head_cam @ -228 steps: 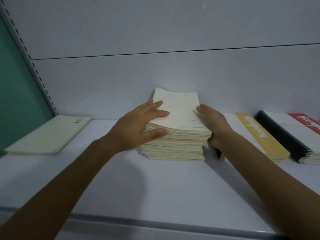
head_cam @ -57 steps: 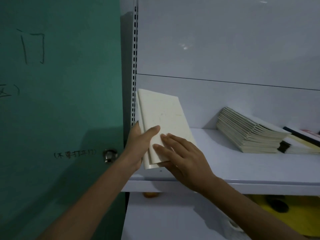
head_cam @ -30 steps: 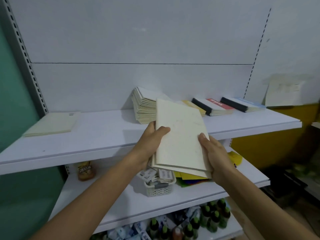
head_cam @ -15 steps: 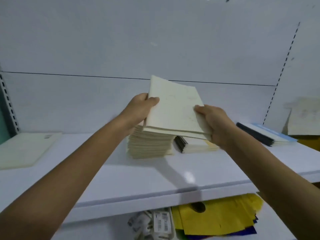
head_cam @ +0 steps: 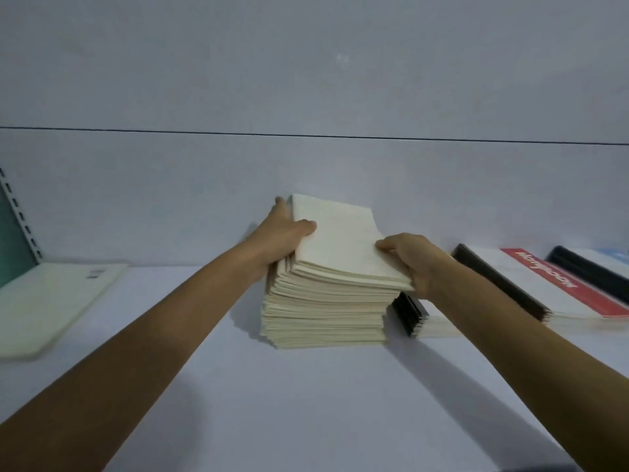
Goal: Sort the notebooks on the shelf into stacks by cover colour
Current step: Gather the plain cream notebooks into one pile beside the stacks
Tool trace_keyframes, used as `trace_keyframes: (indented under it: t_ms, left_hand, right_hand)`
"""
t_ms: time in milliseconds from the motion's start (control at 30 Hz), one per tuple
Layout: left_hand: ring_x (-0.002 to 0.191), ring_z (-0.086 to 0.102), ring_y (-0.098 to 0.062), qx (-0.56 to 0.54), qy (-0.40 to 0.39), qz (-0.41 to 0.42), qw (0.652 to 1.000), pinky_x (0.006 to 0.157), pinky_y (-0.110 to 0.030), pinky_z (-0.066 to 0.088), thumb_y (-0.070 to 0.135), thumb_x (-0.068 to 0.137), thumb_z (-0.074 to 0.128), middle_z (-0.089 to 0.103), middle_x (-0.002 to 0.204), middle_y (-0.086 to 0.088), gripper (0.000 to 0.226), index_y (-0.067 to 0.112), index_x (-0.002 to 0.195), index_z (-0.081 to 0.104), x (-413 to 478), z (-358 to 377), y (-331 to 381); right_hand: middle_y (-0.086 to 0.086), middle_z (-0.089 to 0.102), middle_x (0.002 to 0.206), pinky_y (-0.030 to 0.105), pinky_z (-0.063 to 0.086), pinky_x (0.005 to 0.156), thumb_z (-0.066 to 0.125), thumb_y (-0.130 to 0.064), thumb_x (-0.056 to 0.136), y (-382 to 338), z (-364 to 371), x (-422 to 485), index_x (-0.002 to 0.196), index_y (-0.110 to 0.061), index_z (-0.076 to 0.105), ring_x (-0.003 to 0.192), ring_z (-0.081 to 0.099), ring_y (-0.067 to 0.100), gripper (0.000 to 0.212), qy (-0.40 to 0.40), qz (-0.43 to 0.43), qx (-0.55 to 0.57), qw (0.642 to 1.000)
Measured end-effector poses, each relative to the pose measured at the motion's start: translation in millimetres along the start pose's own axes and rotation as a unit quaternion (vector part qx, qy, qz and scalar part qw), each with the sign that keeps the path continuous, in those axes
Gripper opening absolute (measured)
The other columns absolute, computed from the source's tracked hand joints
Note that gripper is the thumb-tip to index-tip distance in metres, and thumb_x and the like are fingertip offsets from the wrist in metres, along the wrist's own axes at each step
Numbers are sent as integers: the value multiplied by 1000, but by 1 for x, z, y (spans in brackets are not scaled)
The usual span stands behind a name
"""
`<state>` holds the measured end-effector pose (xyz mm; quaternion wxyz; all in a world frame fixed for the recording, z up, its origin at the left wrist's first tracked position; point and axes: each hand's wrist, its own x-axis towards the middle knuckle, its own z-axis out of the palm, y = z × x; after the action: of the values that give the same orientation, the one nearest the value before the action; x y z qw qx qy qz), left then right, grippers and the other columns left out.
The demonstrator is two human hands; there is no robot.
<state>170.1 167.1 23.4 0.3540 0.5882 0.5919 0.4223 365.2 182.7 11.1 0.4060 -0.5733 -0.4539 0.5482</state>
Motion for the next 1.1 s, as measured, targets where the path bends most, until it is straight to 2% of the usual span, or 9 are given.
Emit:
trace_keyframes:
  t_ms: [67,133,233,300,367,567,733,967,1100]
  left_hand:
    - [141,27,-18,13,42,39,998,113,-30,24,25,97,52,13,158,3,78,23,152,-2,4,-1,-5]
    - [142,23,-13,24,65,113,991,110,-22,20,28,97,51,17,157,8,61,26,150,22,-1,-4,-7]
    - [137,32,-2,70,21,217,973,114,-31,26,54,90,50,32,148,24,37,45,126,51,-14,-11,-6]
    - [136,32,4,120,-72,247,959,112,-27,27,71,77,54,39,143,28,47,52,119,55,-28,-16,-9]
    - [135,29,8,213,-91,252,940,112,-27,26,78,64,58,44,139,28,58,52,116,58,-34,-17,-15]
    - [131,37,6,228,-22,267,936,111,-32,32,64,67,66,57,127,23,45,42,106,66,-38,-11,-25]
    - [136,27,5,257,45,280,924,108,-23,27,67,69,60,33,145,27,50,51,117,54,-46,-5,-31]
    - [126,39,-1,312,125,312,889,101,-30,39,61,74,59,49,137,16,45,38,112,63,-62,1,-27]
    - [122,44,-6,339,151,327,869,97,-34,44,55,79,58,54,133,11,46,26,114,67,-75,8,-19]
  right_hand:
    - [10,63,78,31,48,60,57,-18,92,3,-2,8,92,-7,59,63,60,24,11,-31,21,23,999]
    - [9,64,81,26,51,51,54,-25,95,4,-3,13,98,-6,59,60,63,23,20,-56,27,54,997]
    - [9,64,87,24,49,40,46,-38,98,4,-5,18,107,-8,58,54,65,22,34,-87,27,112,990]
    - [10,63,93,23,47,37,42,-45,98,4,-6,22,114,-8,57,61,65,23,43,-97,27,128,987]
    - [10,64,95,23,47,38,42,-48,98,3,-6,24,120,-8,56,69,63,25,47,-106,25,141,984]
    - [11,66,94,29,52,46,46,-38,99,4,3,26,120,-9,51,69,67,26,36,-119,23,139,983]
    - [11,65,92,35,54,69,56,-27,95,9,5,28,118,-3,54,75,66,27,33,-117,4,75,990]
    - [12,56,129,44,49,97,63,-33,89,6,-4,24,130,-8,48,112,59,30,50,-106,-41,75,991]
    - [7,41,145,37,39,104,55,-22,96,8,-15,15,143,-17,37,127,45,26,51,-44,-188,-3,981]
